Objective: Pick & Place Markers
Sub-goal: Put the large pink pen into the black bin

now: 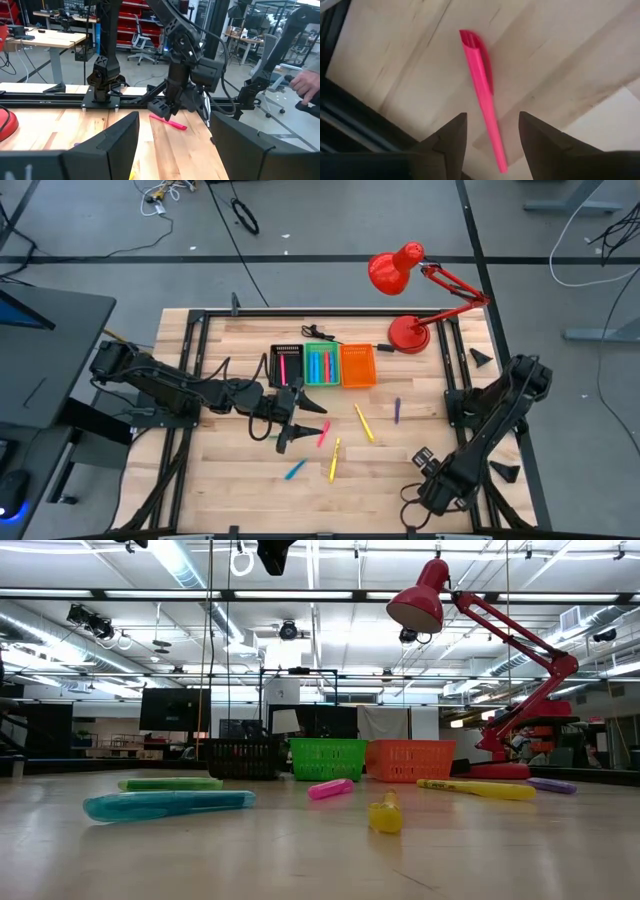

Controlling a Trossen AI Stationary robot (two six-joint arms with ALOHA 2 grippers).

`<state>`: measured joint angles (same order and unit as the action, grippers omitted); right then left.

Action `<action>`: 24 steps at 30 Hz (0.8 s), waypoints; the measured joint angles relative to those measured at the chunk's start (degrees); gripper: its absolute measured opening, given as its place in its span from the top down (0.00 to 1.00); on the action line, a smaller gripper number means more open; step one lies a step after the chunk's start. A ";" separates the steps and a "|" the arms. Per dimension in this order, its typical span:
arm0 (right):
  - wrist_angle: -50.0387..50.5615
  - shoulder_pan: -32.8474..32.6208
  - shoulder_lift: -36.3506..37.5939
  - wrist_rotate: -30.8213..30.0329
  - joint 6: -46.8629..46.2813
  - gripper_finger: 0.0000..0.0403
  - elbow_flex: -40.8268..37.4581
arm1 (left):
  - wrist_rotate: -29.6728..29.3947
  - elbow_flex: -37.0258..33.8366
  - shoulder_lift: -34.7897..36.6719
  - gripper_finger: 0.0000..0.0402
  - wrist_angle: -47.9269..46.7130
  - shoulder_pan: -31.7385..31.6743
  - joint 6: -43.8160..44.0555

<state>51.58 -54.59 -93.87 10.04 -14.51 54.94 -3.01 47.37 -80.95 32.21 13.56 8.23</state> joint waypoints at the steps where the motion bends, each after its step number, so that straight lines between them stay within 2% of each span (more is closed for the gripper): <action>1: -0.25 0.00 -0.57 0.00 -0.04 0.55 0.00 | 0.01 0.00 0.00 0.38 0.00 0.00 0.03; 11: -2.41 -3.05 -5.52 -1.99 -5.76 0.55 0.00 | 0.24 0.00 0.00 0.38 -0.02 0.00 0.11; 19: -2.34 -5.60 -7.30 -6.86 -8.83 0.55 0.22 | 0.26 0.00 0.00 0.38 0.04 0.00 0.13; 24: -2.37 -5.55 -7.36 -6.97 -8.58 0.61 0.17 | 0.26 0.00 0.00 0.38 0.07 0.00 0.13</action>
<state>49.21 -60.14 -101.23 3.07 -23.09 55.11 -2.74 47.37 -80.95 32.27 13.56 8.36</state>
